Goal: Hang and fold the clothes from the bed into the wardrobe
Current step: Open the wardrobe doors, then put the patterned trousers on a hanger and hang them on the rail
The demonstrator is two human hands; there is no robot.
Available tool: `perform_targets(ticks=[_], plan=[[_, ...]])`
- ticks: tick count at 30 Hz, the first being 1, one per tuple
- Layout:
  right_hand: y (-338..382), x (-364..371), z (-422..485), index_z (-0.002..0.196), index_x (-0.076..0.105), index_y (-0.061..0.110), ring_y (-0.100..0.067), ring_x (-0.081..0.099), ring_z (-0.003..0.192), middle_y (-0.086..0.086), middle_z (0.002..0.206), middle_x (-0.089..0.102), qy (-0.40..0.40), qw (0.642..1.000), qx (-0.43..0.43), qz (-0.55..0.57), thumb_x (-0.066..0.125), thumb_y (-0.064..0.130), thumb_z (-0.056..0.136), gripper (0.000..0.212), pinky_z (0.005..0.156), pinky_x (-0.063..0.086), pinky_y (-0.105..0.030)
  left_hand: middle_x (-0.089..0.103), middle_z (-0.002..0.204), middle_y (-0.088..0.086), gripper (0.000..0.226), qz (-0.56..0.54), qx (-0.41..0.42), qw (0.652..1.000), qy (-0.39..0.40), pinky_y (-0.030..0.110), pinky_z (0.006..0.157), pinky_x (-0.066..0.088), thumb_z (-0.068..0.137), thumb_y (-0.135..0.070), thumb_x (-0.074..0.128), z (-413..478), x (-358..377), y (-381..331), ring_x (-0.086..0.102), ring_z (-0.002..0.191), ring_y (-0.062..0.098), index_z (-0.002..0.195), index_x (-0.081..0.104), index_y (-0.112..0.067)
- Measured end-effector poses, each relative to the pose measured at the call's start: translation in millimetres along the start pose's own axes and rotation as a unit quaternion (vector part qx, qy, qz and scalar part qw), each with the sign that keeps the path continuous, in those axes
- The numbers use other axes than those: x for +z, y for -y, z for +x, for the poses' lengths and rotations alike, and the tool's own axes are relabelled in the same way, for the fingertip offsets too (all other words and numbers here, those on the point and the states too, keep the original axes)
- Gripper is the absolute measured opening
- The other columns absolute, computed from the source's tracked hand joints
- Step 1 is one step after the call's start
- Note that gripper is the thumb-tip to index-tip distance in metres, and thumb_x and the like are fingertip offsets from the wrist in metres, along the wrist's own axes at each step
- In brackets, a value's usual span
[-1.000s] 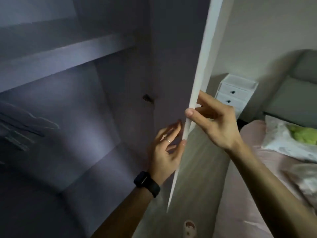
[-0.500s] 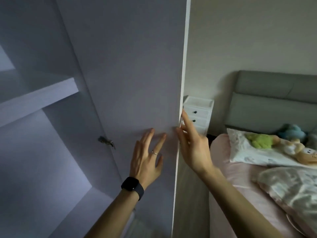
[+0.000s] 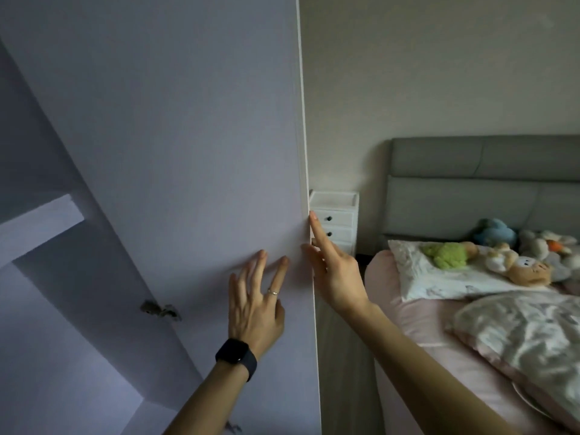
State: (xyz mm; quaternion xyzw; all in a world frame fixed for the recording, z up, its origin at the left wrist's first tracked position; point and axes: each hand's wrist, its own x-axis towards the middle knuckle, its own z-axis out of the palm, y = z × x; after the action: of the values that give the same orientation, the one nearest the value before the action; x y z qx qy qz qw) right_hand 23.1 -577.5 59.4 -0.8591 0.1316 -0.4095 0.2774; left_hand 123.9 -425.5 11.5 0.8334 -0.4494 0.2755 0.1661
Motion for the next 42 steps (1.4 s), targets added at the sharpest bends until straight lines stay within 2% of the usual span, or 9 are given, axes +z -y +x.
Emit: perform_targets(ticks=[4,6,9,11,15,20,28,34,42], plan=[[5.2,-6.1,-18.0,0.153,0.02,0.054,-0.021,0.066,0.085,0.004,0.108,0.067,-0.02,0.997,0.026,-0.065,0.045,0.042,0.103,0.058,0.068,0.056,-0.041,0.023,0.158,0.023,0.09,-0.015,0.044,0.998,-0.031,0.061,0.108,0.036,0.072,-0.017,0.076,-4.0,3.6,6.5,0.034,0.135,0.047,0.153,0.038,-0.022],[6.3,-9.3,-39.8,0.151,0.038,0.043,-0.019,0.065,0.095,0.008,0.121,0.064,-0.054,0.991,0.026,-0.12,0.048,0.034,0.101,0.051,0.067,0.058,-0.038,0.025,0.156,0.027,0.08,-0.059,0.077,0.994,-0.052,0.06,0.108,0.036,0.072,-0.014,0.075,-6.0,5.1,7.9,0.036,0.134,0.048,0.147,0.047,-0.019],[-3.6,-23.5,-96.1,0.144,0.054,0.027,-0.023,0.061,0.111,0.005,0.135,0.061,-0.069,0.98,0.067,-0.176,0.059,0.018,0.098,0.047,0.082,0.057,-0.037,0.037,0.149,0.021,0.07,-0.131,0.17,0.974,-0.069,0.06,0.103,0.041,0.073,-0.006,0.071,-12.7,10.7,-8.8,0.042,0.128,0.041,0.14,0.053,-0.015],[-11.7,-40.5,-145.8,0.139,0.06,0.021,-0.023,0.059,0.116,0.001,0.136,0.062,-0.071,0.964,0.122,-0.224,0.063,0.014,0.095,0.044,0.091,0.053,-0.036,0.042,0.147,0.014,0.068,-0.208,0.243,0.947,-0.024,0.054,0.099,0.046,0.076,-0.004,0.067,-22.1,21.7,-36.0,0.049,0.12,0.035,0.14,0.051,-0.018],[-13.0,-85.6,-246.4,0.133,0.064,0.025,-0.02,0.055,0.123,0.003,0.136,0.062,-0.1,0.914,0.248,-0.305,0.066,0.019,0.094,0.04,0.098,0.049,-0.033,0.053,0.142,0.006,0.065,-0.348,0.25,0.89,0.156,0.042,0.101,0.05,0.079,-0.007,0.069,-50.8,39.9,-117.6,0.055,0.122,0.028,0.141,0.054,-0.017],[3.1,-144.1,-341.6,0.128,0.068,0.024,-0.028,0.057,0.118,-0.001,0.132,0.064,-0.126,0.835,0.368,-0.388,0.068,0.019,0.09,0.038,0.095,0.053,-0.04,0.055,0.139,0.01,0.061,-0.382,0.292,0.816,0.322,0.042,0.111,0.039,0.08,-0.007,0.066,-78.2,53.2,-220.9,0.051,0.129,0.03,0.14,0.055,-0.01],[25.5,-213.9,-456.2,0.123,0.07,0.024,-0.03,0.056,0.118,-0.005,0.129,0.066,-0.188,0.718,0.504,-0.442,0.077,0.019,0.084,0.04,0.097,0.051,-0.041,0.045,0.147,-0.003,0.062,-0.334,0.453,0.737,0.374,0.034,0.112,0.034,0.088,-0.028,0.055,-122.5,43.5,-367.1,0.045,0.132,0.02,0.149,0.042,-0.027],[2.9,-275.6,-492.2,0.125,0.07,0.024,-0.031,0.058,0.119,-0.005,0.129,0.066,-0.226,0.677,0.548,-0.436,0.077,0.023,0.086,0.04,0.1,0.05,-0.044,0.041,0.15,-0.005,0.058,-0.297,0.481,0.724,0.395,0.033,0.108,0.036,0.091,-0.03,0.053,-130.1,50.8,-460.0,0.044,0.131,0.022,0.148,0.042,-0.029],[-61.4,-358.3,-505.4,0.134,0.063,0.027,-0.028,0.054,0.127,-0.002,0.138,0.061,-0.184,0.686,0.56,-0.427,0.069,0.034,0.092,0.044,0.102,0.047,-0.042,0.044,0.148,-0.005,0.054,-0.256,0.416,0.751,0.445,0.03,0.109,0.036,0.093,-0.032,0.051,-118.1,97.5,-538.9,0.043,0.134,0.019,0.146,0.045,-0.029]])
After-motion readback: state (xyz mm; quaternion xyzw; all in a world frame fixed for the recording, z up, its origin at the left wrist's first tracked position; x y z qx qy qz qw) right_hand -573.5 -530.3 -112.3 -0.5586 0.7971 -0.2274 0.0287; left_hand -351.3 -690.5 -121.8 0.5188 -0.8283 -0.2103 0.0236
